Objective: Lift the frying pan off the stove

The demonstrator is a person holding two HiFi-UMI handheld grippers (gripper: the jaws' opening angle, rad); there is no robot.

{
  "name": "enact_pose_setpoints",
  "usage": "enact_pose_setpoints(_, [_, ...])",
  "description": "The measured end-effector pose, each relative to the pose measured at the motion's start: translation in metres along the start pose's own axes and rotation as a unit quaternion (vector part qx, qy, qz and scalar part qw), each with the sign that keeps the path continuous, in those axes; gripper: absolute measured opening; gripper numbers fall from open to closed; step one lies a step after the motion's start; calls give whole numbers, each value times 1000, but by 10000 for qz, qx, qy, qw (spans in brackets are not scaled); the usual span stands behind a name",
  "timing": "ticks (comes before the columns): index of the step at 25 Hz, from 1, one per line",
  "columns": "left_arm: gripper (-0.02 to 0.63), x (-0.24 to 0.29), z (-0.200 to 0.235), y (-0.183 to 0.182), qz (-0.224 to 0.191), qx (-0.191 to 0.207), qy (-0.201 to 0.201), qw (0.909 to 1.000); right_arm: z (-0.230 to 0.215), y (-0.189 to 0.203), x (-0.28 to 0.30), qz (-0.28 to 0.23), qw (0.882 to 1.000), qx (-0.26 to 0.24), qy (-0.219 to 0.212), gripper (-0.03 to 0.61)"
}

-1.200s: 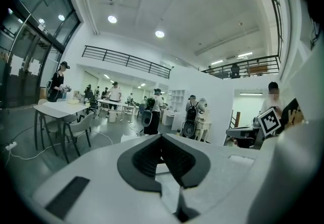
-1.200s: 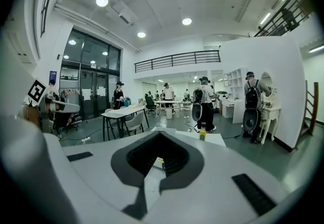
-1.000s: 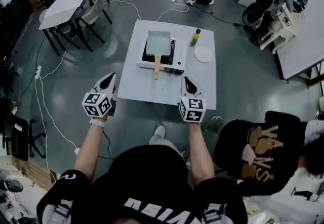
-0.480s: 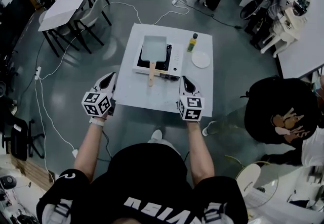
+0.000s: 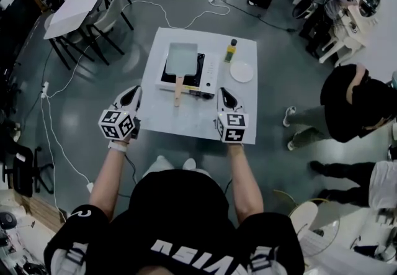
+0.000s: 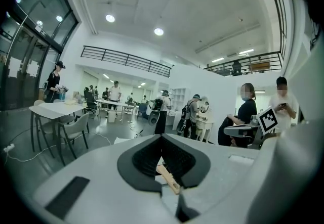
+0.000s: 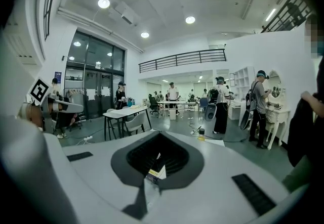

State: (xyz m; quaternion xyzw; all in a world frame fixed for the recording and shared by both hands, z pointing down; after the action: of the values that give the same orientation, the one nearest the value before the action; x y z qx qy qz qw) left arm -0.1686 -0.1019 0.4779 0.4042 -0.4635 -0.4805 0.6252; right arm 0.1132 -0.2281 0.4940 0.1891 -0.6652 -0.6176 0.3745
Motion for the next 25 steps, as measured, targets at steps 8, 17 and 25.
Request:
enact_pose_setpoints(8, [-2, 15, 0, 1, -8, -22, 70, 10000, -3, 2, 13, 71, 9999, 66, -76, -5])
enact_pose_setpoints(17, [-2, 41, 14, 13, 157, -40, 297, 9994, -5, 8, 44, 140, 9999, 48, -51, -5])
enact_pose_setpoints(25, [-2, 69, 23, 51, 525, -170, 702, 9960, 8, 34, 87, 447, 9985, -68, -319, -5])
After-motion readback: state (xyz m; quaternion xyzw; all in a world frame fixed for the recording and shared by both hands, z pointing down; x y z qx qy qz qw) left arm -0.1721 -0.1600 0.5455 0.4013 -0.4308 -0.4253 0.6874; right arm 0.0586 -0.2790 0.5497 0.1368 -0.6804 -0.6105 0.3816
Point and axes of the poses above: the fingertips, and each gripper's own axes: x forward along the fingers, z to its left, y out of its underside, the point moved 2 cm from there along -x, backward along the fingers, and after that the axes turned 3 degrees about -x, right-handed, at the moved point
